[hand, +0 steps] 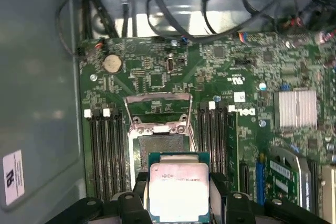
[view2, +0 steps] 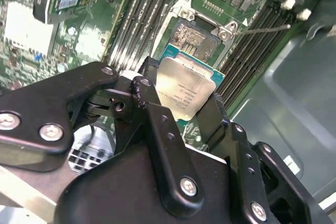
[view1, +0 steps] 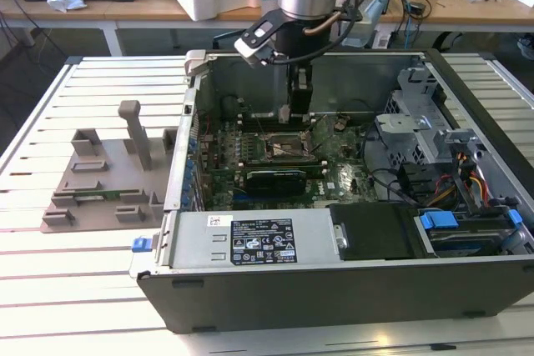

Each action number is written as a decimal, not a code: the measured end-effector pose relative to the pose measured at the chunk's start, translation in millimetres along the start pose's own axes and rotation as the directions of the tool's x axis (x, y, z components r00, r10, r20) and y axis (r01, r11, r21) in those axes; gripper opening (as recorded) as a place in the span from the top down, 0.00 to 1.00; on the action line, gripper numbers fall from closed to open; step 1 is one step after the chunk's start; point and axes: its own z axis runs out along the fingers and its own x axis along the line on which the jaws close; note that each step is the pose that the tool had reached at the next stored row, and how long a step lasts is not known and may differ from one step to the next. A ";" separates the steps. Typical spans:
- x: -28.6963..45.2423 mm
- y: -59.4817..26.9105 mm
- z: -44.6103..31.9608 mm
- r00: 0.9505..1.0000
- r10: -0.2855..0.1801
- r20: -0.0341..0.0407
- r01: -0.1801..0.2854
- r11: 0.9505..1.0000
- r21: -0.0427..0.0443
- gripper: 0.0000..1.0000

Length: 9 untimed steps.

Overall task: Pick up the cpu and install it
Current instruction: 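Place the cpu into insertion slot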

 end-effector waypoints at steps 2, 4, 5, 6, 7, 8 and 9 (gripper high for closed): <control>0.0 0.0 0.1 0.999 -0.039 0.000 0.039 0.999 -0.001 0.46; 0.0 0.0 0.2 0.999 -0.038 0.000 0.038 0.999 -0.001 0.46; 0.1 0.0 0.6 0.999 -0.038 0.000 0.038 0.999 -0.001 0.46; 0.1 0.0 1.1 0.999 -0.038 0.000 0.038 0.999 -0.001 0.46; 0.0 0.0 1.8 0.999 -0.038 0.000 0.038 0.999 -0.001 0.46; 0.1 -0.1 2.6 0.999 -0.038 0.000 0.038 0.999 -0.001 0.46; 0.1 -0.1 3.9 0.999 -0.038 0.000 0.038 0.999 -0.001 0.46</control>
